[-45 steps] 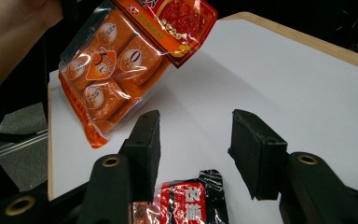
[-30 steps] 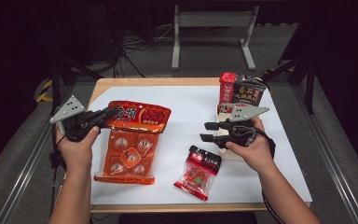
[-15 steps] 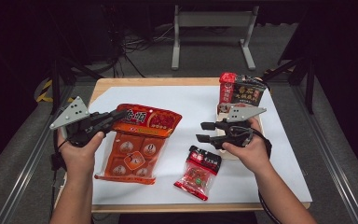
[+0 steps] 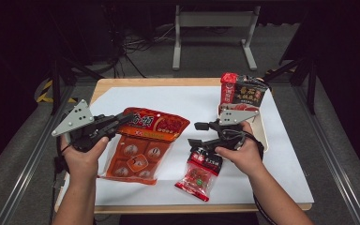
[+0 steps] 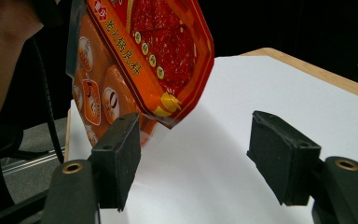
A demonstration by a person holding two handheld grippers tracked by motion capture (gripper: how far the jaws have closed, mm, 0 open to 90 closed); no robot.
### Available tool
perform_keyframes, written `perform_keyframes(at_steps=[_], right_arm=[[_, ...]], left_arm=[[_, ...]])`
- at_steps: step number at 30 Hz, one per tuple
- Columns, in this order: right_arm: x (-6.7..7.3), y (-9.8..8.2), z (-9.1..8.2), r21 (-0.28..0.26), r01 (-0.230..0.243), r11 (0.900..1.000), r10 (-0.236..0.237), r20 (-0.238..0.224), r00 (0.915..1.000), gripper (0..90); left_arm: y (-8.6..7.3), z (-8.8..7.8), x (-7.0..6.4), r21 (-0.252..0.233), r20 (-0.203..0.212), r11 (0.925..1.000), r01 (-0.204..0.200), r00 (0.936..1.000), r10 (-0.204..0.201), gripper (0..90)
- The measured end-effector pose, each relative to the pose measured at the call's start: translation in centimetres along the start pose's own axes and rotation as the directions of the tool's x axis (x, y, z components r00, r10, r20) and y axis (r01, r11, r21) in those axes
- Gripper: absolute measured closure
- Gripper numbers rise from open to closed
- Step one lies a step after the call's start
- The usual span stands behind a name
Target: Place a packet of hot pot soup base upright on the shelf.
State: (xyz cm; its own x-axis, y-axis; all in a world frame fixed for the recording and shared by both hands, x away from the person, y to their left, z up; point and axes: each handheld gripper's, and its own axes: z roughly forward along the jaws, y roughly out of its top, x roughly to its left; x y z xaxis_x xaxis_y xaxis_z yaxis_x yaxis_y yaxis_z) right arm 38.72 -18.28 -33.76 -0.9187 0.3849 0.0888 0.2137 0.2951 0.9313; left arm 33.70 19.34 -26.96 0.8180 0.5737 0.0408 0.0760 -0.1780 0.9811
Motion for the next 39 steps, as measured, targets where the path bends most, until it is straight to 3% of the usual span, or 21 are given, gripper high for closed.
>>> perform_keyframes(at_steps=[17, 31, 39], right_arm=[[0.7, -0.4, 1.6, 0.014, 0.03, 0.999, -0.029, -0.039, 0.9988, 33.0], [0.4, -0.4, 3.4, -0.049, 0.01, 0.999, -0.014, -0.08, 0.9967, 26.6], [0.5, -0.2, 4.6, -0.054, 0.041, 0.998, -0.045, -0.087, 0.9952, 23.5]], left_arm=[[0.7, -0.1, -1.0, -0.02, 0.045, 0.9997, -0.016, 0.9988, 0.017, 90.0], [1.1, 0.0, -1.9, -0.058, 0.067, 0.9978, -0.033, 0.9971, 0.037, 90.0], [1.2, -0.2, -2.0, -0.068, 0.063, 0.9964, -0.05, 0.9965, 0.055, 90.0]])
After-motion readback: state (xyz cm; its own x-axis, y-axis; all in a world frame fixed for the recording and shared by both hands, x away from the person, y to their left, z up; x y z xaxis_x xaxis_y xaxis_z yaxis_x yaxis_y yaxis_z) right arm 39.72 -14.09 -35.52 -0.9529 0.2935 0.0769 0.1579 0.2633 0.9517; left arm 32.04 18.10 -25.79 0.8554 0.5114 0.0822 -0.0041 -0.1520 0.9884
